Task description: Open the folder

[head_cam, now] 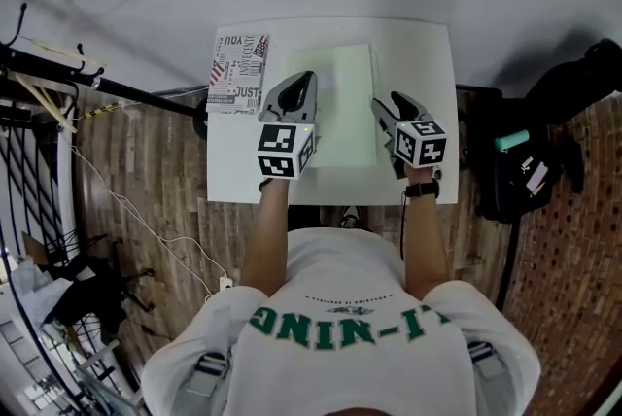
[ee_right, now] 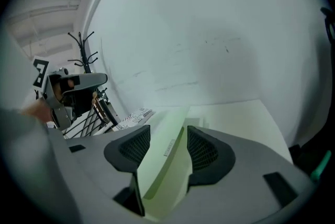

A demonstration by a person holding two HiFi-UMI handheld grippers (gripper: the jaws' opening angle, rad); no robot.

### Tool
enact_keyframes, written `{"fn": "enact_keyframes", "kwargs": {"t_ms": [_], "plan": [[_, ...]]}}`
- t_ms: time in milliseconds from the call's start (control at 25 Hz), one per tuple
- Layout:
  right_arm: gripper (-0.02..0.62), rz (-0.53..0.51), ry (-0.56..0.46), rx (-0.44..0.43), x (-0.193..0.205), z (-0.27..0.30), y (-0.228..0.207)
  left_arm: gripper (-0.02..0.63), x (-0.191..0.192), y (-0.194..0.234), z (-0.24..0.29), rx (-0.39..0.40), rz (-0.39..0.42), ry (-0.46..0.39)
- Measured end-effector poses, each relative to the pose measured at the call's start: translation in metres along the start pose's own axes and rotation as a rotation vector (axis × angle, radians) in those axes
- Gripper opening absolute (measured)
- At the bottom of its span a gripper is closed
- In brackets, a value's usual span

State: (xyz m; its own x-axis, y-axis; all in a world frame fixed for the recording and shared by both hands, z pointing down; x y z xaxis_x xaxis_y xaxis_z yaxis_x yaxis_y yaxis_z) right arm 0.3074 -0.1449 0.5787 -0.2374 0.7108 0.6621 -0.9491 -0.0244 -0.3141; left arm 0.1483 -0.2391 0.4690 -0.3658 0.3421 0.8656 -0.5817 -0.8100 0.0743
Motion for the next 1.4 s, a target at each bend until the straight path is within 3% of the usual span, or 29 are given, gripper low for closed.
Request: {"fn": "enact_keyframes", "kwargs": {"t_ms": [240, 520, 920, 1120, 1400], "plan": [[0.319, 0.240, 0.039, -0.205, 0.017, 0.036, -0.015, 0.014, 0.004, 0.018, 0.017, 0.021, -0.013, 0.024], [0.336, 0.366, 0.106, -0.312, 0.023, 0.059, -0.018, 0.014, 0.008, 0.032, 0.030, 0.041, -0.034, 0.041], [0.208, 0.415, 0.157, -0.313, 0.018, 0.075, -0.009, 0.014, 0.005, 0.051, 0.030, 0.047, -0.064, 0.028], [0.103, 0.421, 0.164, -0.286, 0.017, 0.073, -0.006, 0.014, 0.006, 0.057, 0.025, 0.044, -0.067, 0.019], [0.080, 0.420, 0.167, -0.297, 0.014, 0.062, 0.007, 0.014, 0.004, 0.064, 0.010, 0.028, -0.074, -0.002]]}}
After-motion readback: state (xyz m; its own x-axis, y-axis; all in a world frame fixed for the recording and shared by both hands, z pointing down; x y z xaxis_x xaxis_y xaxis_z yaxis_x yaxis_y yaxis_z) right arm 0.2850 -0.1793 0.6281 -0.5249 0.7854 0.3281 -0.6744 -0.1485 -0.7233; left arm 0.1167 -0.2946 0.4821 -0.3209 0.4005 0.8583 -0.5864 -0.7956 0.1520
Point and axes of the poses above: the fingertips, and each gripper's own axes: z forward along the fingers, y to its left, x out of its underside, the point moved 3 cm from there along -z, backward along the fingers, and after that the axes turned 14 degrees about y, right-handed, at the moved point
